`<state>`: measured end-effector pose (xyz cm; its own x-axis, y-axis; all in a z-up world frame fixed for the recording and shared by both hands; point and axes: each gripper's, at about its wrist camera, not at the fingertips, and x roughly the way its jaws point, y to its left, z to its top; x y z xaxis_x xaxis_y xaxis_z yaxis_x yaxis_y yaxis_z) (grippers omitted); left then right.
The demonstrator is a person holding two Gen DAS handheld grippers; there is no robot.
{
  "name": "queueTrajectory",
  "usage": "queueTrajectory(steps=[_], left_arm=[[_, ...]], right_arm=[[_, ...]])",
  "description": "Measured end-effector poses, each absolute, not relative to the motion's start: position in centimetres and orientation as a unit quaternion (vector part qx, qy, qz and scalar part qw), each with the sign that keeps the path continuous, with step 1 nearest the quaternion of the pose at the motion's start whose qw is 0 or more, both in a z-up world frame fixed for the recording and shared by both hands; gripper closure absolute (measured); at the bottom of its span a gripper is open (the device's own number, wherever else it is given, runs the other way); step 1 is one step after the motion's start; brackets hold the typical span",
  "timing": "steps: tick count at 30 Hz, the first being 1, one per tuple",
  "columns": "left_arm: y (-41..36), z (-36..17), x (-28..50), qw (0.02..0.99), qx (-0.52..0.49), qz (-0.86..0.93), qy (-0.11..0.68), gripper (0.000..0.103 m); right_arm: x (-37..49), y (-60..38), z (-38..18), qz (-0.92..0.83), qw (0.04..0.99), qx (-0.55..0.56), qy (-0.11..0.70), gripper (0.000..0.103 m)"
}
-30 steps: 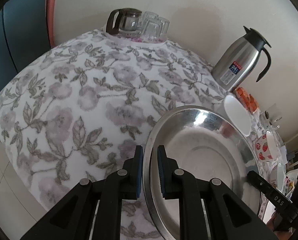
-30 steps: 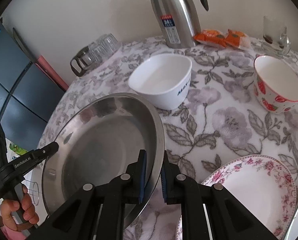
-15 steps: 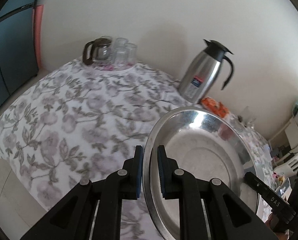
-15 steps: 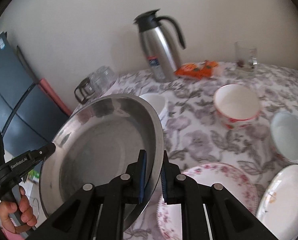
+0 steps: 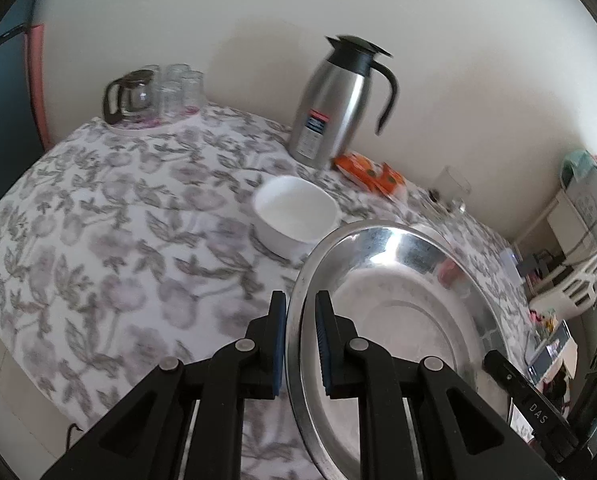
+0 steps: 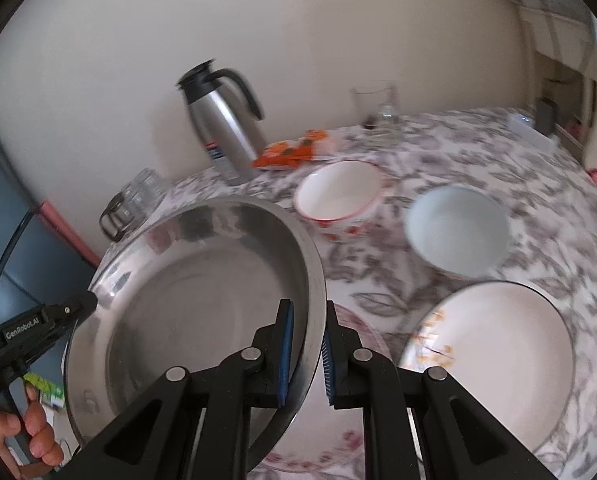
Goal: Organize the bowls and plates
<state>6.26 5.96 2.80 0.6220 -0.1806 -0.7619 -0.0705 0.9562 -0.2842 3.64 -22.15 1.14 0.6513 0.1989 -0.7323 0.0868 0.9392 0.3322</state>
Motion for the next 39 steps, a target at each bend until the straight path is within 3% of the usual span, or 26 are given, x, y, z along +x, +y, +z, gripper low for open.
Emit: queueTrajectory(steps=[16,39], left_arm=[[-0.9,-0.2,5.9,0.865,-0.163,-0.025,0.475,0.088],[1.1,-5.4,7.4,0.82,-0.193,0.002,0.539,0.088]], right_arm=[[0.8,-27.9,-0.8,-0.047,0.884,0.193,0.423,0.089],[3.1,-25.6,-4.6,-0.049,0.865,0.121,0.485,0.088]])
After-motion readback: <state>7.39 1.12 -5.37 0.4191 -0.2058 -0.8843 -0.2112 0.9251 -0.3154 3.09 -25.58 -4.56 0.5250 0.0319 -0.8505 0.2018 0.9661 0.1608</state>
